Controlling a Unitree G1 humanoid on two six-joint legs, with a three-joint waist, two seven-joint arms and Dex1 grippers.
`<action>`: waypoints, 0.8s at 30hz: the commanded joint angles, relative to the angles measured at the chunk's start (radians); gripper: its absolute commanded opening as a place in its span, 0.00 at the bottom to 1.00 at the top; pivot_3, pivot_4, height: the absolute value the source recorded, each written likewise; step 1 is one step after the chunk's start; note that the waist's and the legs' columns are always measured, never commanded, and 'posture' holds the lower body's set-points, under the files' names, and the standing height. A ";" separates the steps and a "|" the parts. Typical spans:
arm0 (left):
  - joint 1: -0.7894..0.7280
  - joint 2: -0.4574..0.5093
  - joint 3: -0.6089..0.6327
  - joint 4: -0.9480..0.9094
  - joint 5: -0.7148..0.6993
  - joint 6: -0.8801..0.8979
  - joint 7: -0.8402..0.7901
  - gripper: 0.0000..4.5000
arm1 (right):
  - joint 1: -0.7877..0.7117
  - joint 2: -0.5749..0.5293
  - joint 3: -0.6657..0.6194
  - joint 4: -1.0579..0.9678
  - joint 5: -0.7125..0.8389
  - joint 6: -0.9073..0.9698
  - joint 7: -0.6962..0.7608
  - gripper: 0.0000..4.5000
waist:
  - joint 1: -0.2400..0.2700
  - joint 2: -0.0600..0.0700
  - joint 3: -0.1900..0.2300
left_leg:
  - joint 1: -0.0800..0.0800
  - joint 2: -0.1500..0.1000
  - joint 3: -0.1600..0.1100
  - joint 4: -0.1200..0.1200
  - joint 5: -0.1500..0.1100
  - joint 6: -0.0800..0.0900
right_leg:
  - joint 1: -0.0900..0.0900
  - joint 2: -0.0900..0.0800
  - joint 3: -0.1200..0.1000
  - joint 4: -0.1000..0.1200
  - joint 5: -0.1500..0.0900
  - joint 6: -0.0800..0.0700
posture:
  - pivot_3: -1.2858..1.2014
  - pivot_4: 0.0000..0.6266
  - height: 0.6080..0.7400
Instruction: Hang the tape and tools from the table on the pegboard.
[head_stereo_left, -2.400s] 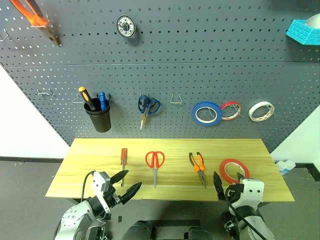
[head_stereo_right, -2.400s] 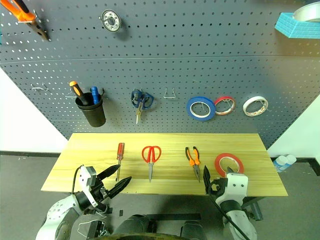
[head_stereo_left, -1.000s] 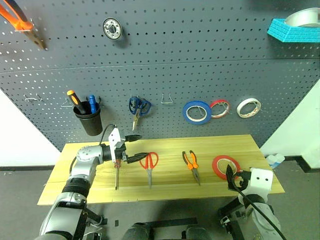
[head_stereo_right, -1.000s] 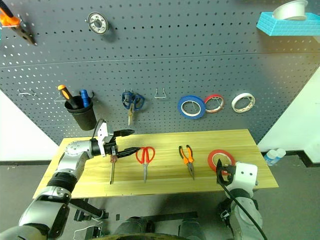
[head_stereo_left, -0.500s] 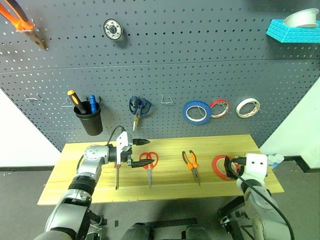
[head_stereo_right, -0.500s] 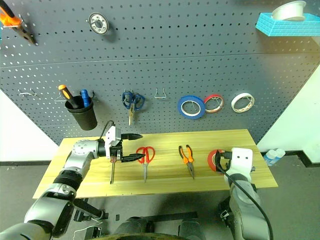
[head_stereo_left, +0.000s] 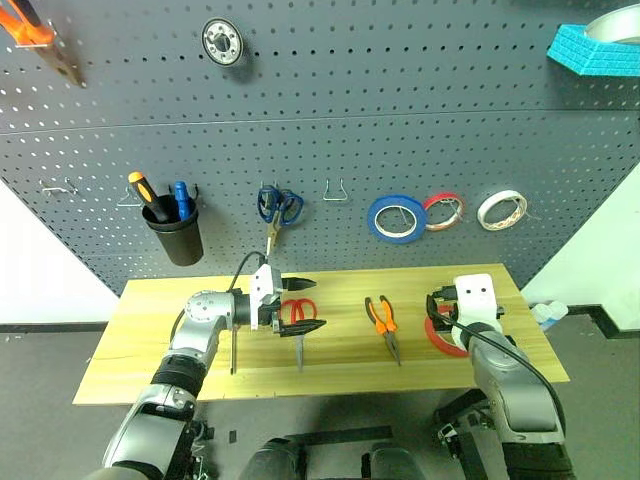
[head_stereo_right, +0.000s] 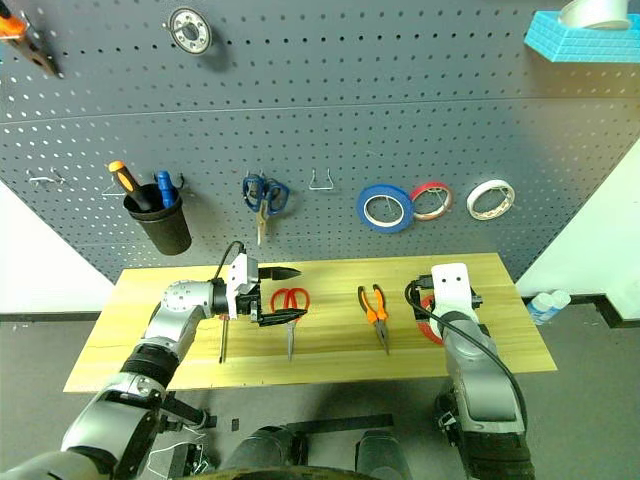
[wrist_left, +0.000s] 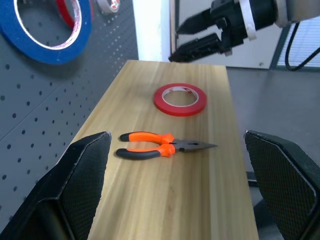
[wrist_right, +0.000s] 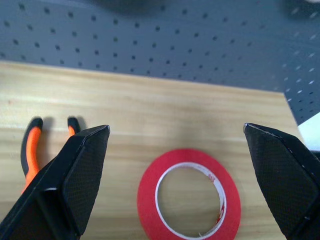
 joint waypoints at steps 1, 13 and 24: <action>0.031 0.022 0.000 -0.096 -0.019 0.038 0.008 0.99 | -0.036 -0.017 0.010 0.021 -0.008 0.009 0.026 1.00 | 0.000 0.000 0.009 | 0.000 0.000 0.000 0.000 0.000 0.000 | 0.000 0.000 0.000 0.000 0.000 0.000 | 0.51 0.21 1.00; 0.114 0.097 0.003 -0.299 -0.056 0.169 0.015 0.99 | -0.142 0.017 0.035 0.179 0.012 0.059 0.082 1.00 | 0.008 0.002 0.049 | -0.003 0.000 0.000 0.000 0.000 0.000 | -0.002 0.000 0.000 0.000 0.000 0.000 | 0.54 0.24 1.00; 0.133 0.138 0.000 -0.357 -0.077 0.216 0.017 0.99 | -0.189 0.017 0.005 0.259 -0.009 0.034 0.031 1.00 | 0.009 0.002 0.058 | -0.005 0.000 0.000 -0.002 0.000 0.000 | -0.006 0.000 0.000 0.000 0.000 0.000 | 0.54 0.24 1.00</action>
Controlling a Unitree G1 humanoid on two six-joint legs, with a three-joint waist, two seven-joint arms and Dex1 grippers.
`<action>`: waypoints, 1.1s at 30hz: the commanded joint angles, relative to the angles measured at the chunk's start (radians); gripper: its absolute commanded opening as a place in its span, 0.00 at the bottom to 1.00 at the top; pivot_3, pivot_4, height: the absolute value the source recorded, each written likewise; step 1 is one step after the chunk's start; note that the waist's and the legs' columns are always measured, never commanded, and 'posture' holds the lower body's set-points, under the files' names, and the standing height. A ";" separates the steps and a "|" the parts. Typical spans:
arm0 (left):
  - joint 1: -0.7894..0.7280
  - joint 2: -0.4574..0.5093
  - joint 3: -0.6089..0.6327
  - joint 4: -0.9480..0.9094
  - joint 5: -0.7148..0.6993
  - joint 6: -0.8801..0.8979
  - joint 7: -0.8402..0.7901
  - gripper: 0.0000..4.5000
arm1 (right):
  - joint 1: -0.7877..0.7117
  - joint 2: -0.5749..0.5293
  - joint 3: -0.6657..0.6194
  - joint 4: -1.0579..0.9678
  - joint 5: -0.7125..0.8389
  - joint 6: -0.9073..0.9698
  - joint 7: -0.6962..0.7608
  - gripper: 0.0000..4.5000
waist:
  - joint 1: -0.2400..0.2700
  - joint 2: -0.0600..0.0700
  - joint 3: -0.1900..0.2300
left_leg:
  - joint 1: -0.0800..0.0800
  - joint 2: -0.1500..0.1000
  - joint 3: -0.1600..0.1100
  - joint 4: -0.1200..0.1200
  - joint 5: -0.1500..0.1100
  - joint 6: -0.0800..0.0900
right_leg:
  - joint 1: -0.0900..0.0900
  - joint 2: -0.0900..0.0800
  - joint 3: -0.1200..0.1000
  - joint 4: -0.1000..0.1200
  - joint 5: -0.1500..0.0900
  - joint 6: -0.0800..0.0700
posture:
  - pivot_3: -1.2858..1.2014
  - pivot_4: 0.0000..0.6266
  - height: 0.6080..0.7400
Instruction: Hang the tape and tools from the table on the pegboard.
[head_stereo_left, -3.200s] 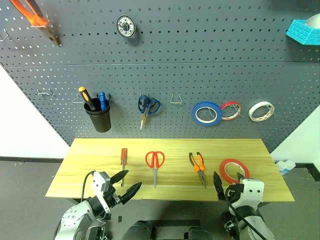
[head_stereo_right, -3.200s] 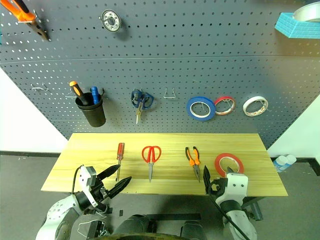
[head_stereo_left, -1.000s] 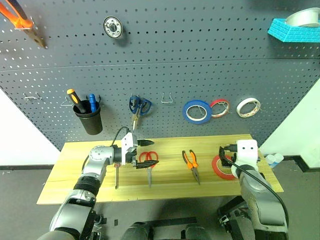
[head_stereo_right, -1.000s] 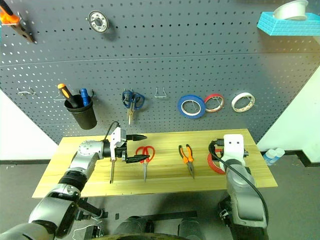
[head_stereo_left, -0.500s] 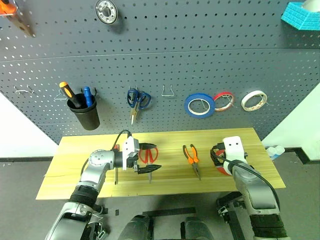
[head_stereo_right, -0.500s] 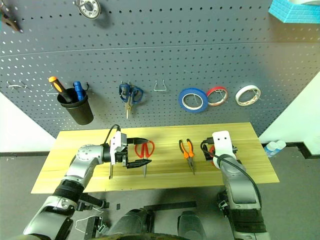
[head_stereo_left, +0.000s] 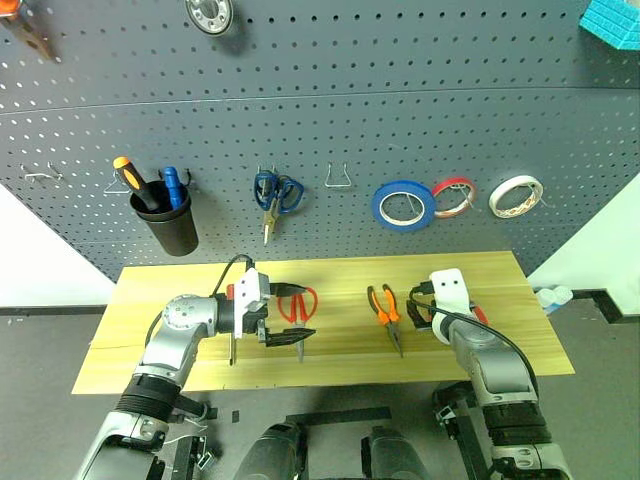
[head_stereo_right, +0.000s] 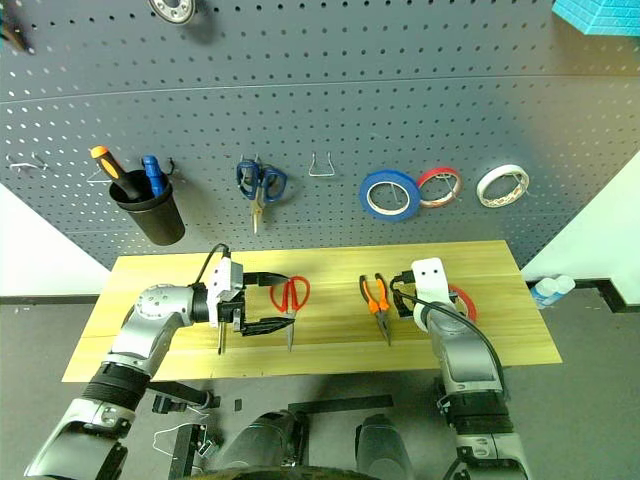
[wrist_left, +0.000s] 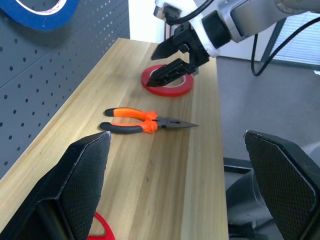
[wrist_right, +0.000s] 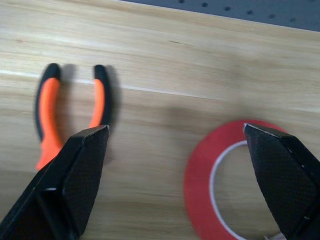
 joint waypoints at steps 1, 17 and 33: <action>0.006 0.015 0.008 -0.036 -0.020 0.005 0.000 0.99 | -0.019 0.001 -0.022 0.000 -0.011 -0.013 -0.030 1.00 | 0.001 0.000 0.000 | 0.000 0.000 0.000 0.000 0.000 0.000 | 0.000 0.000 0.000 0.000 0.000 0.000 | 0.54 0.24 1.00; 0.002 0.035 0.006 -0.050 -0.027 0.024 -0.012 0.99 | -0.024 0.025 -0.066 0.038 0.024 0.072 -0.048 1.00 | 0.001 0.000 0.006 | -0.001 0.000 0.000 -0.001 0.000 0.000 | -0.002 0.000 0.000 0.000 0.000 0.000 | 0.55 0.25 1.00; 0.028 0.061 0.008 -0.098 -0.038 0.057 -0.022 0.99 | -0.047 -0.004 -0.077 0.180 0.053 0.033 0.019 1.00 | 0.001 0.000 0.017 | -0.009 0.000 0.000 0.000 0.000 0.000 | -0.009 0.000 0.000 0.000 0.000 0.000 | 0.55 0.28 1.00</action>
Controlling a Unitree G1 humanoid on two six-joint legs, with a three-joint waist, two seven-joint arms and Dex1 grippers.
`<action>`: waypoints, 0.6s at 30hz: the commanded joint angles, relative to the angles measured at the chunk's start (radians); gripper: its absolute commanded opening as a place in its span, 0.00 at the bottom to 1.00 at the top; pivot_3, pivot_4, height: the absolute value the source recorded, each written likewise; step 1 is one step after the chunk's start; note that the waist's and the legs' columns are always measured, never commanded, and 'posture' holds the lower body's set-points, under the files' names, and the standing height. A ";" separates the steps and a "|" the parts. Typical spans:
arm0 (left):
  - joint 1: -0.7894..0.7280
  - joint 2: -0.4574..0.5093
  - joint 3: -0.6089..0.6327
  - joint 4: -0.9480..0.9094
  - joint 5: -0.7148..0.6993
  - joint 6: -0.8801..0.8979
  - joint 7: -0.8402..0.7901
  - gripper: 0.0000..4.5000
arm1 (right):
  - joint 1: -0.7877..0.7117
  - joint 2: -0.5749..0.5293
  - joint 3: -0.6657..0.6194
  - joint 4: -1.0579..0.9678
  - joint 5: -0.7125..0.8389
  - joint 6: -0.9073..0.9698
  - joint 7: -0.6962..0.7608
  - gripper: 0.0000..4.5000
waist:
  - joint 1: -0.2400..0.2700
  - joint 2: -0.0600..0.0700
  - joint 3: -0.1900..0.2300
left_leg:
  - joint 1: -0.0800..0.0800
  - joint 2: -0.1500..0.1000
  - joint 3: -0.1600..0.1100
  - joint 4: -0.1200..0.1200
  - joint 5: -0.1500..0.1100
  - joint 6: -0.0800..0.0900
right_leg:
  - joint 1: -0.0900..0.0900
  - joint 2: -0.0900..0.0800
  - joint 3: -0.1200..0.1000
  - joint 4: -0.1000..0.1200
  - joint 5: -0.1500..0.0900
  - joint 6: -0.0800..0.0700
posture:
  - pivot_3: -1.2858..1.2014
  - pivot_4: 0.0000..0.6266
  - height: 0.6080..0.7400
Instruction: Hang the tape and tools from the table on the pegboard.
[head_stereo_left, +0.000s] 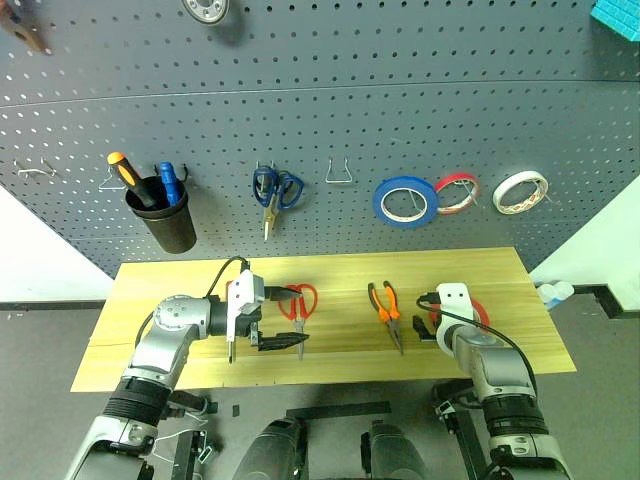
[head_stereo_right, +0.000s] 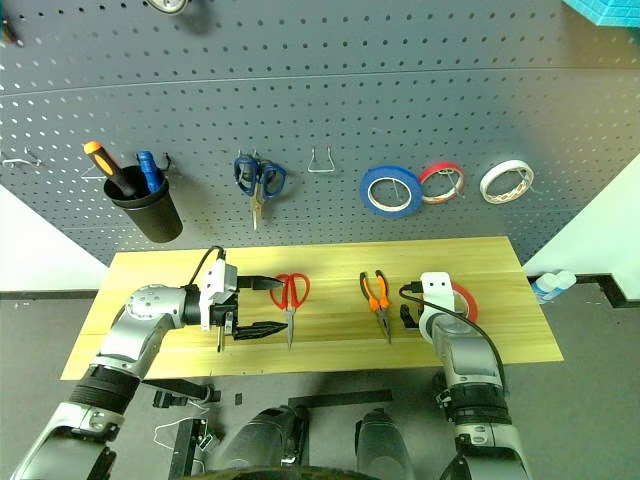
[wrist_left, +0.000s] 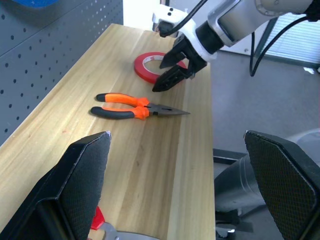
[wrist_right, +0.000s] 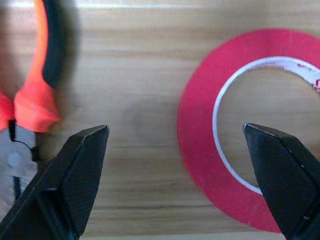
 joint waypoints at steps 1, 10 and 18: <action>0.013 0.016 0.010 -0.047 -0.028 0.010 -0.004 0.99 | -0.013 -0.015 -0.011 0.012 0.003 -0.025 0.007 1.00 | 0.000 0.000 0.000 | 0.000 0.000 0.000 0.000 0.000 0.000 | 0.000 0.000 0.000 0.000 0.000 0.000 | 0.55 0.28 1.00; 0.031 0.030 0.011 -0.080 -0.040 0.029 0.003 0.99 | -0.014 -0.021 -0.013 0.049 0.008 -0.041 0.026 1.00 | 0.000 0.001 0.005 | -0.002 0.000 0.000 0.000 0.000 0.000 | -0.002 0.000 0.000 0.000 0.000 0.000 | 0.56 0.29 1.00; 0.050 0.048 0.013 -0.120 -0.050 0.051 0.005 0.99 | -0.002 -0.034 0.041 0.091 -0.021 -0.082 0.074 1.00 | 0.000 -0.002 0.009 | -0.002 0.000 0.000 0.000 0.000 0.000 | -0.002 0.000 0.000 0.000 0.000 0.000 | 0.56 0.30 1.00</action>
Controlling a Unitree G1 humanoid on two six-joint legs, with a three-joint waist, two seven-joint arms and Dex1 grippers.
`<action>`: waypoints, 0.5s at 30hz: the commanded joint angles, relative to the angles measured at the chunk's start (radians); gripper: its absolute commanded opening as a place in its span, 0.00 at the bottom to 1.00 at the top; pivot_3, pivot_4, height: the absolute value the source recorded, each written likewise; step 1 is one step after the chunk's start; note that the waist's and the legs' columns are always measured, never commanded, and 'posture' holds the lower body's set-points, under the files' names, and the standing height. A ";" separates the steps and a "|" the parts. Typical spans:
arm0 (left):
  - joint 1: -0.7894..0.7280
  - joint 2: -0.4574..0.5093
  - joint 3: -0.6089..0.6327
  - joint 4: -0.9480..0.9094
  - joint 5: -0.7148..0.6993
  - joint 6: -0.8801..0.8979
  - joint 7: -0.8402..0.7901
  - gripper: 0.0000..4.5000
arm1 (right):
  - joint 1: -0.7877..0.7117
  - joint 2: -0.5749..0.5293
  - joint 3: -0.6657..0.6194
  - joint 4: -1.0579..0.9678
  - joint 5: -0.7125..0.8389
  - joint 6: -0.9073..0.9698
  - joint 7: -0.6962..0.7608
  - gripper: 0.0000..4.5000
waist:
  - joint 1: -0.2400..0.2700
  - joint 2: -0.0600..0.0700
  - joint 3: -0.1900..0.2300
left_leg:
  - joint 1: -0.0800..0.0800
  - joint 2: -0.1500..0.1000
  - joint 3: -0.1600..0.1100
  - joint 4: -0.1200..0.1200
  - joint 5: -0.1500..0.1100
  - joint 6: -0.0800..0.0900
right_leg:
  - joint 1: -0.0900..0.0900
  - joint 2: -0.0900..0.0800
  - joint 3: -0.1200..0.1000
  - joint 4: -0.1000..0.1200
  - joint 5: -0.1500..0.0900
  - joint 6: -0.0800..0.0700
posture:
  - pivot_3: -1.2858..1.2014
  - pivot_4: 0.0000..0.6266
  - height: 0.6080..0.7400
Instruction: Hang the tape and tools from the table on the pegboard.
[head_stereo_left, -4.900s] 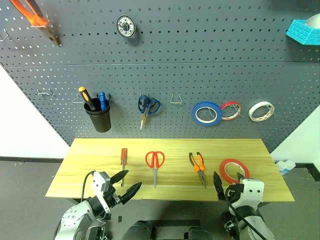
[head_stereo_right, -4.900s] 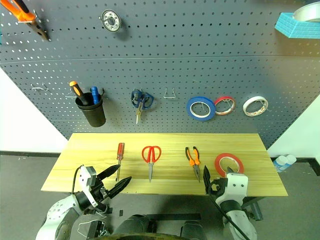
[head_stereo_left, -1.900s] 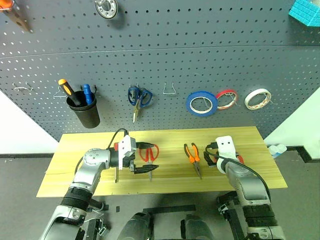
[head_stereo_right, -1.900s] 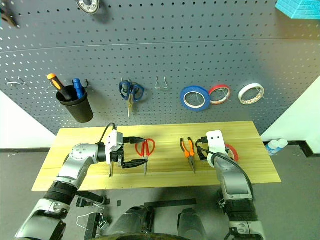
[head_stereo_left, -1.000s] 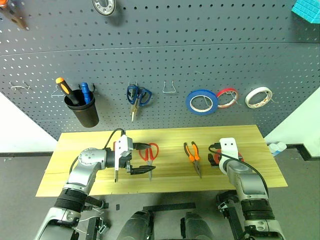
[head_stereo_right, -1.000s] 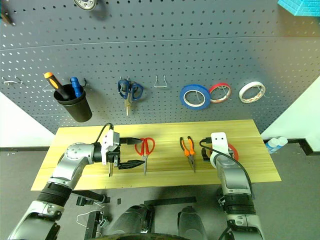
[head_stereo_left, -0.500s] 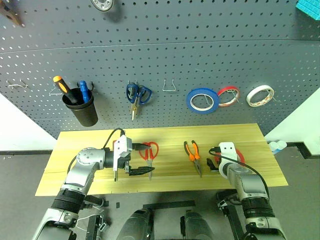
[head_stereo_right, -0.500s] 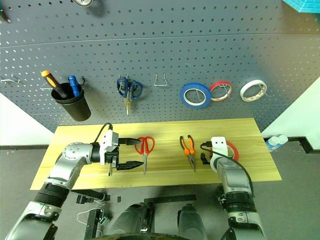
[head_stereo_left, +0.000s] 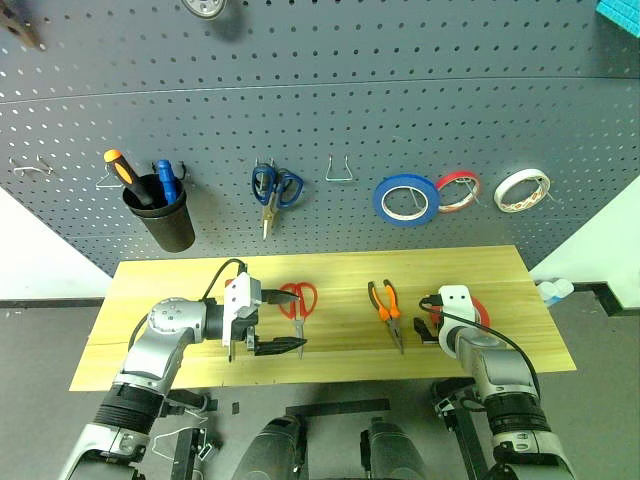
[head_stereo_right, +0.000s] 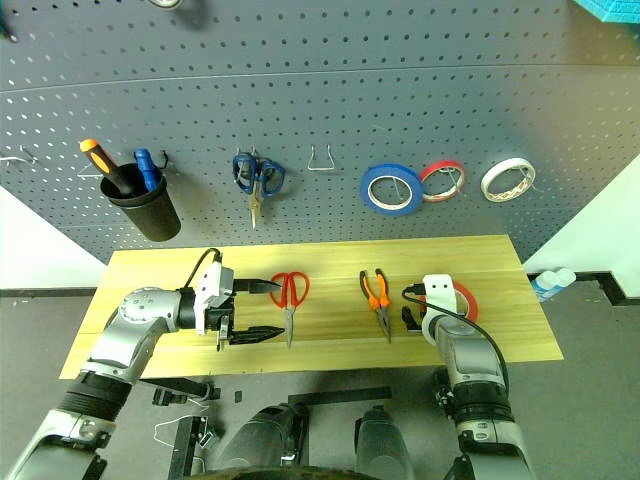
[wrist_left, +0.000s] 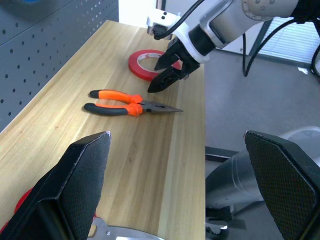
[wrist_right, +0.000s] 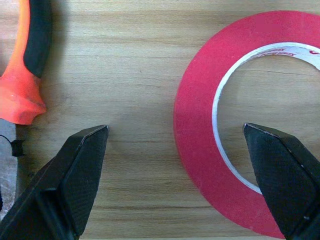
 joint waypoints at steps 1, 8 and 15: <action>0.007 0.016 0.011 -0.051 -0.029 0.014 -0.001 0.99 | 0.014 -0.019 0.053 0.025 -0.028 -0.034 0.029 1.00 | 0.000 -0.001 0.001 | 0.000 0.000 0.000 0.000 0.000 0.000 | 0.000 0.000 0.000 0.000 0.000 0.000 | 0.56 0.31 1.00; 0.012 0.028 0.016 -0.077 -0.035 0.035 -0.003 0.99 | 0.019 0.000 0.030 0.052 0.006 -0.044 0.053 1.00 | 0.000 -0.003 0.004 | 0.000 0.000 0.000 0.000 0.000 0.000 | 0.000 0.000 0.000 0.000 0.000 0.000 | 0.56 0.31 1.00; 0.023 0.049 0.016 -0.102 -0.049 0.049 -0.002 0.99 | 0.020 0.003 0.014 0.073 0.007 -0.062 0.040 1.00 | 0.002 -0.004 0.004 | 0.000 0.000 0.000 0.000 0.000 0.000 | 0.000 0.000 0.000 0.000 0.000 0.000 | 0.57 0.31 1.00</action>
